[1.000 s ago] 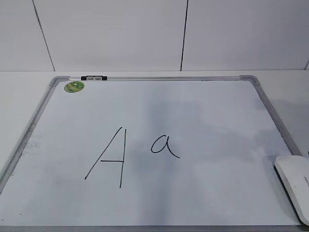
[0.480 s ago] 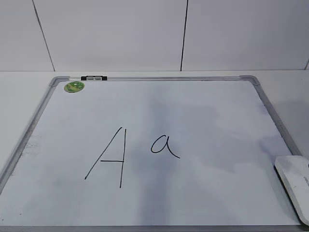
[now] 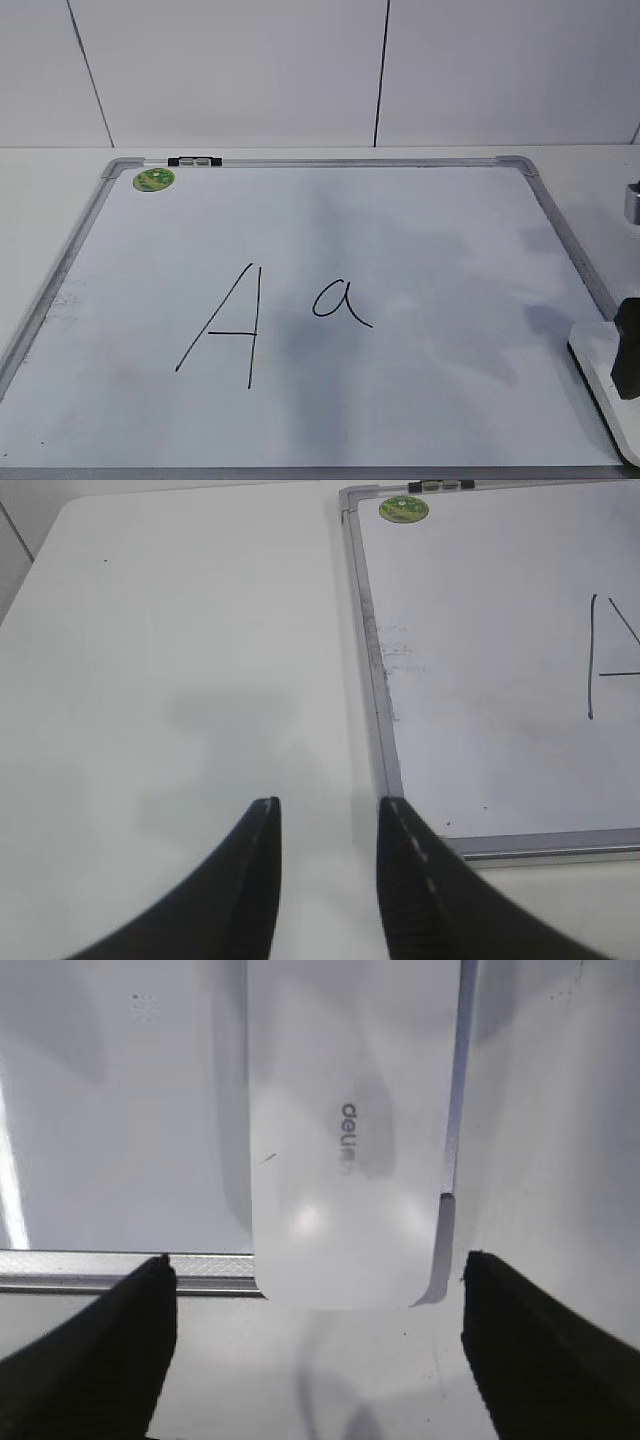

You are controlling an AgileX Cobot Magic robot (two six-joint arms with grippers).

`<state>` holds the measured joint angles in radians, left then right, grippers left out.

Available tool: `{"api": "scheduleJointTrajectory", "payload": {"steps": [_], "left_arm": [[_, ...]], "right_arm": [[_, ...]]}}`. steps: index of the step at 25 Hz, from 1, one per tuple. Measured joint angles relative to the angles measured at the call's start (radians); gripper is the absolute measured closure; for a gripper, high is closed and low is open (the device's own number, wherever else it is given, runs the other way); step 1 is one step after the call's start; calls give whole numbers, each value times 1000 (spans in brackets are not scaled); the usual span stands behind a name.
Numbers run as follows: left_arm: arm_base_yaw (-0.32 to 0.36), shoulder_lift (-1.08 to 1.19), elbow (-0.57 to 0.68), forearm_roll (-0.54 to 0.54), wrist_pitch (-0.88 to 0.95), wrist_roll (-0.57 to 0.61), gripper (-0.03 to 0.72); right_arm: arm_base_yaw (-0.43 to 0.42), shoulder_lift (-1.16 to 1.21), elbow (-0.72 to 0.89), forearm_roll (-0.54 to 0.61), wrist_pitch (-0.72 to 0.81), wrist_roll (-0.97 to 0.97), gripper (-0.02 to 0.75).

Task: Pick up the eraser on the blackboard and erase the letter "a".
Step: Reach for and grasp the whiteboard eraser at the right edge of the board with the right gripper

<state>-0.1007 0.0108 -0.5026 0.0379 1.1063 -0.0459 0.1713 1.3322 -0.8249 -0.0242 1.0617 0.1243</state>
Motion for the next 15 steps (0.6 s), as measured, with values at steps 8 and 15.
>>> {"api": "scheduleJointTrajectory", "payload": {"steps": [8, 15], "left_arm": [[0, 0, 0, 0, 0, 0, 443], [0, 0, 0, 0, 0, 0, 443]], "right_arm": [[5, 67, -2, -21, -36, 67, 59], [5, 125, -2, -28, -62, 96, 59]]}}
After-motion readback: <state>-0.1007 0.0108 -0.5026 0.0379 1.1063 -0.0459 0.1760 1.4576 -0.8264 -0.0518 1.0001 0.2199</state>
